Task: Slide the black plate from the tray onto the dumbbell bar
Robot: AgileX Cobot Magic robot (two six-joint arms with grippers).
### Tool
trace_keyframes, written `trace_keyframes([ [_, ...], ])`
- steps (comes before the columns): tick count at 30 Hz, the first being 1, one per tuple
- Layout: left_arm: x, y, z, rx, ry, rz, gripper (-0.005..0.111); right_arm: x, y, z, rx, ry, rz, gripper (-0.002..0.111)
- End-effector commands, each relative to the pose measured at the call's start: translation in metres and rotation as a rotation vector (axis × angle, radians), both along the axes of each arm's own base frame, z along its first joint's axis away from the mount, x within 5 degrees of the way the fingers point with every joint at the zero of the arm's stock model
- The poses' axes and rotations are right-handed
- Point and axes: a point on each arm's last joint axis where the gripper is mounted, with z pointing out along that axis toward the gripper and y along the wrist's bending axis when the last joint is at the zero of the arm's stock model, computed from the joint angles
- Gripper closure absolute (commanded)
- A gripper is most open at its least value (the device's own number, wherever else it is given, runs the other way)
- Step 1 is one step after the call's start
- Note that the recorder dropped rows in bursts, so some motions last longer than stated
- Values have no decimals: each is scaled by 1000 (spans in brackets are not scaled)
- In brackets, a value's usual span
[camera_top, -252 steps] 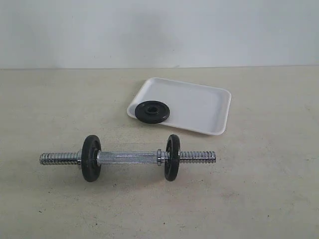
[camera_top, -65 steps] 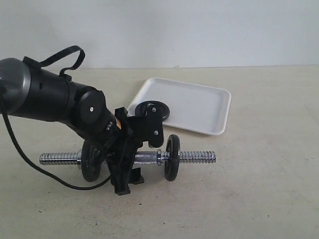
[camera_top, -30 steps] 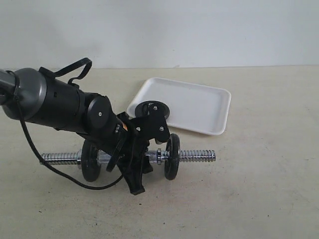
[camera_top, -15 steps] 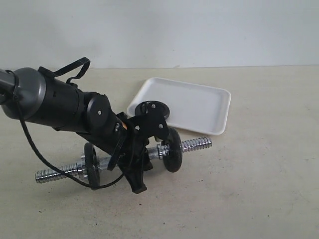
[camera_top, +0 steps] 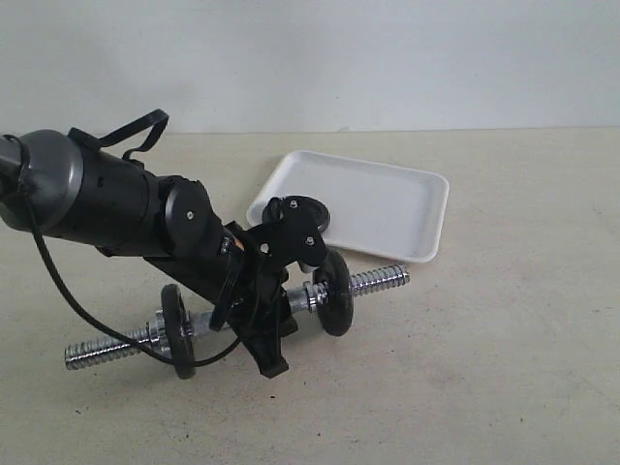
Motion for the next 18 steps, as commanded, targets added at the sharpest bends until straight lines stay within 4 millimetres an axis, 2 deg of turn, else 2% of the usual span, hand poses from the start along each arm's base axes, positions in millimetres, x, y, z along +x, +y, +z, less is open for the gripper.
trace_keyframes([
  [1, 5, -3, 43, -94, -127, 29, 102, 0, 0, 2, 1, -8, 3, 108],
  [10, 0, 0, 66, -122, -145, 13, 102, 0, 0, 2, 1, -8, 3, 108],
  [18, -4, 1, 72, -119, -136, -5, 102, 0, 0, 2, -13, -21, -2, 108],
])
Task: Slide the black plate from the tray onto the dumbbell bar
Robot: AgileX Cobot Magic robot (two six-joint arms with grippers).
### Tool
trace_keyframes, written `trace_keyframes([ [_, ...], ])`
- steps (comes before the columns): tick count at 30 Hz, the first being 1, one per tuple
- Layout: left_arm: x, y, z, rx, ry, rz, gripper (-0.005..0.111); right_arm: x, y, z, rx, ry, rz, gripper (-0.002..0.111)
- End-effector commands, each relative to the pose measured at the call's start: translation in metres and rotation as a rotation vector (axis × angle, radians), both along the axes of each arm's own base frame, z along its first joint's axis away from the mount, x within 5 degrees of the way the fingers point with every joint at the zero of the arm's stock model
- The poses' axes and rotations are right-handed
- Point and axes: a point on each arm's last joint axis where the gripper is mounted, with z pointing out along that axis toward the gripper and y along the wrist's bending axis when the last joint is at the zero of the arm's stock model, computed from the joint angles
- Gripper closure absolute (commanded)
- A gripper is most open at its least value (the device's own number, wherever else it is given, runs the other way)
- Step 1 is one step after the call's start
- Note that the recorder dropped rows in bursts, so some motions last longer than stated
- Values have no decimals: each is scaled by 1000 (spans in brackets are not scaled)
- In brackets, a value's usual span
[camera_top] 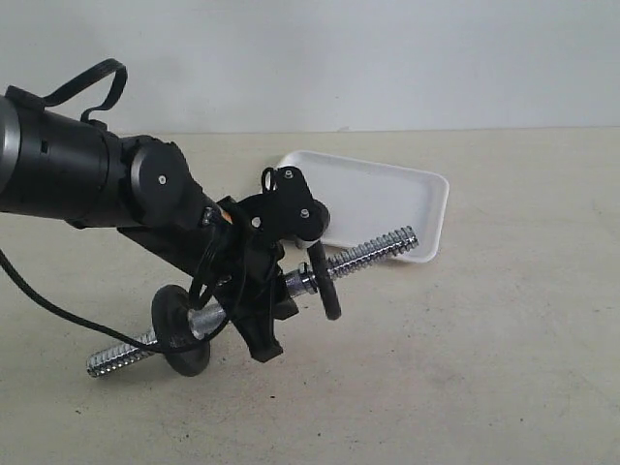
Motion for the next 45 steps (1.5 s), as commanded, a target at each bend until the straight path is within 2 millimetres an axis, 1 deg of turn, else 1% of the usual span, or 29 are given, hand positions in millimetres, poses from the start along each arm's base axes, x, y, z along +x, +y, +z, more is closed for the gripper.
trace_keyframes([
  [1, 6, -2, 34, -78, -121, 23, 102, 0, 0, 3, -13, -25, -3, 108],
  [5, 11, 6, 41, -82, -142, 43, 102, 1, -1, 6, 4, -52, -12, 108],
  [11, 24, 31, 49, -99, -146, 140, 102, 4, 0, 6, -22, -71, -11, 108],
  [14, 30, 42, 51, -100, -148, 176, 102, 12, 4, 2, -50, -47, -14, 108],
  [17, 35, 52, 51, -97, -145, 205, 102, 25, 11, -2, -79, -15, -23, 108],
  [20, 40, 61, 51, -94, -143, 231, 102, 39, 17, -3, -70, -25, -46, 108],
  [23, 44, 70, 51, -91, -143, 258, 102, 56, 24, -4, -52, -57, -80, 108],
  [26, 48, 78, 51, -89, -143, 283, 102, 74, 32, -9, -52, -67, -108, 108],
  [27, 49, 81, 51, -88, -142, 291, 102, 81, 35, -13, -56, -65, -117, 108],
  [28, 50, 84, 51, -89, -142, 302, 102, 93, 40, -21, -68, -57, -133, 108],
  [29, 51, 87, 51, -90, -142, 311, 102, 100, 44, -24, -75, -52, -139, 108],
  [30, 51, 88, 52, -96, -141, 318, 102, 111, 50, -31, -93, -20, -142, 108],
  [33, 52, 89, 53, -97, -143, 321, 102, 134, 64, -38, -104, 69, -143, 108],
  [34, 51, 89, 54, -99, -148, 321, 102, 146, 71, -39, -72, 111, -155, 108],
  [35, 52, 91, 55, -101, -153, 328, 102, 153, 76, -38, -60, 136, -158, 108],
  [37, 54, 100, 61, -106, -166, 352, 102, 172, 90, -36, -102, 210, -133, 108],
  [39, 56, 109, 65, -113, -172, 384, 102, 185, 97, -33, -136, 250, -118, 108],
  [41, 57, 122, 72, -118, -188, 417, 102, 203, 99, -30, -165, 316, -124, 108],
  [45, 58, 135, 81, -125, -210, 453, 102, 226, 94, -25, -156, 319, -168, 108],
])
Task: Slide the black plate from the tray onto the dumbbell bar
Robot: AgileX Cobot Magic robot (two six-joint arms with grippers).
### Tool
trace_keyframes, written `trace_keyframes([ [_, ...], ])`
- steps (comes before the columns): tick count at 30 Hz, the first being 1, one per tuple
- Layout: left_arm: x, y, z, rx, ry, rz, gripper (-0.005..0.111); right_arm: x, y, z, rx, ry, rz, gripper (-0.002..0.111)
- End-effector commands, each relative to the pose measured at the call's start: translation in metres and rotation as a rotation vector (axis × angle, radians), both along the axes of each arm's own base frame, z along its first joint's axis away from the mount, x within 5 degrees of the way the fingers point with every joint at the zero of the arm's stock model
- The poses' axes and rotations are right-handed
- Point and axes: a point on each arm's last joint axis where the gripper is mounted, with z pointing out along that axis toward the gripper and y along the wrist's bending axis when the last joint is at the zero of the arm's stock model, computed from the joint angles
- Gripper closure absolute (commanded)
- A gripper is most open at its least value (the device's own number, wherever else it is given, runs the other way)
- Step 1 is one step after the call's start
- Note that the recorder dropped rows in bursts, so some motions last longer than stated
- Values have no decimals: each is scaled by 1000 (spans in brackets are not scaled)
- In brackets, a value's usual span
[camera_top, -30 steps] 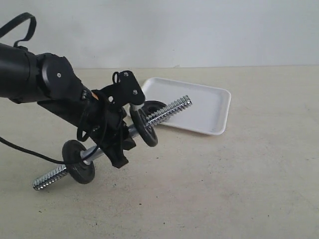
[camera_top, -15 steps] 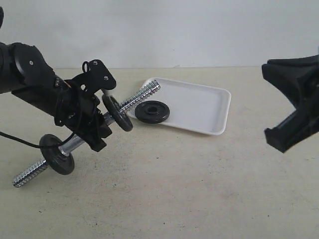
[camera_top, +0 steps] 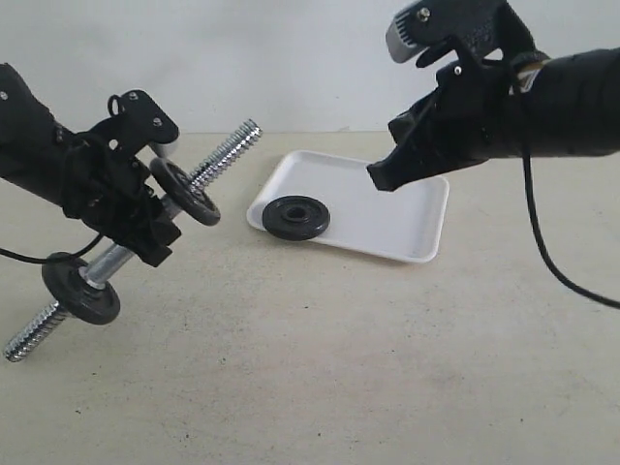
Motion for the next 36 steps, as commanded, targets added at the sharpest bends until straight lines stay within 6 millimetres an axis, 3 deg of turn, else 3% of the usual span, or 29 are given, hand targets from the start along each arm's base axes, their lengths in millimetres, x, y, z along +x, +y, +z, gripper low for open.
trace_keyframes([
  [1, 9, 16, 44, -50, -199, 93, 102, 25, -6, 4, -16, 8, -38, 108],
  [9, 9, 20, 44, -49, -193, 102, 102, 63, 2, -15, -103, 11, -13, 108],
  [11, 9, 20, 44, -49, -193, 102, 102, 68, 5, -19, -105, 38, -10, 102],
  [13, 9, 20, 44, -49, -193, 102, 102, 73, 9, -22, -77, 89, -19, 86],
  [14, 9, 20, 44, -49, -193, 102, 102, 74, 11, -24, -70, 112, -22, 72],
  [15, 9, 20, 44, -49, -193, 102, 102, 76, 12, -25, -43, 133, -39, 58],
  [16, 9, 20, 44, -49, -193, 102, 102, 78, 13, -25, -2, 155, -67, 33],
  [18, 9, 20, 44, -49, -193, 102, 102, 82, 14, -24, 75, 159, -125, 4],
  [22, 9, 20, 44, -49, -193, 102, 102, 86, 16, -22, 148, 183, -169, 4],
  [29, 9, 20, 44, -49, -193, 102, 102, 86, 18, -22, 114, 202, -138, 4],
  [36, 9, 20, 44, -50, -190, 105, 102, 98, 40, -17, 62, 475, -54, 4],
])
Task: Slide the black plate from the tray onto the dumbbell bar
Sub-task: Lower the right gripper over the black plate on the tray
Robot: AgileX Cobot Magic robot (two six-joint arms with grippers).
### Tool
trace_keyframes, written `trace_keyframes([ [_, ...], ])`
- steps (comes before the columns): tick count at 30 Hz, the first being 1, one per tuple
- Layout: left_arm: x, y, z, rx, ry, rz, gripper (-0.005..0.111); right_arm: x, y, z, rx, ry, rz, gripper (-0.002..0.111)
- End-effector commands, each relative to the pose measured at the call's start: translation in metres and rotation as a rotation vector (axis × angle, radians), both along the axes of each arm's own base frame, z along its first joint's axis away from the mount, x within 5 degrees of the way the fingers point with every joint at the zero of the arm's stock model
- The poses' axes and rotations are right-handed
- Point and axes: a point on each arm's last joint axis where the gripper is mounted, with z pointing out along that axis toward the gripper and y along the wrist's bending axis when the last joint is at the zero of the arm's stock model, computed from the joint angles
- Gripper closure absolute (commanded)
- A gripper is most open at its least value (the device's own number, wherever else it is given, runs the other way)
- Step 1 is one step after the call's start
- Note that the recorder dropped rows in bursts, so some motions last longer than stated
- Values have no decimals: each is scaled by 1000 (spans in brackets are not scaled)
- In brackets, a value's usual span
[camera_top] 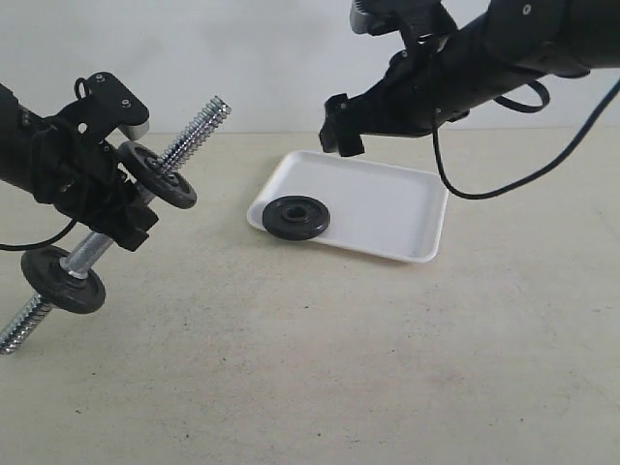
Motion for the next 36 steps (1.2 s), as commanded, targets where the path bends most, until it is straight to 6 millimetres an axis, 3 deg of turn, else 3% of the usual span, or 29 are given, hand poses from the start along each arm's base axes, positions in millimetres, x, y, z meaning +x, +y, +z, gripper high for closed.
trace_keyframes([
  [1, 8, 2, 34, -46, -173, 61, 102, 12, 15, 3, -1, 209, 37, 4],
  [5, 8, 2, 33, -46, -171, 60, 102, 34, 26, -7, -33, 354, 75, 4],
  [8, 8, 2, 33, -46, -171, 62, 102, 52, 37, -34, -64, 487, 92, 4],
  [20, 8, 3, 33, -42, -171, 63, 102, 91, 53, -64, -70, 486, 56, 4],
  [27, 8, 4, 33, -41, -171, 66, 102, 97, 58, -83, -71, 528, 53, 4],
  [31, 9, 7, 33, -41, -171, 74, 102, 93, 77, -94, -88, 498, 106, 4],
  [36, 8, 7, 33, -41, -165, 71, 102, 97, 84, -82, -70, 444, 89, 4],
])
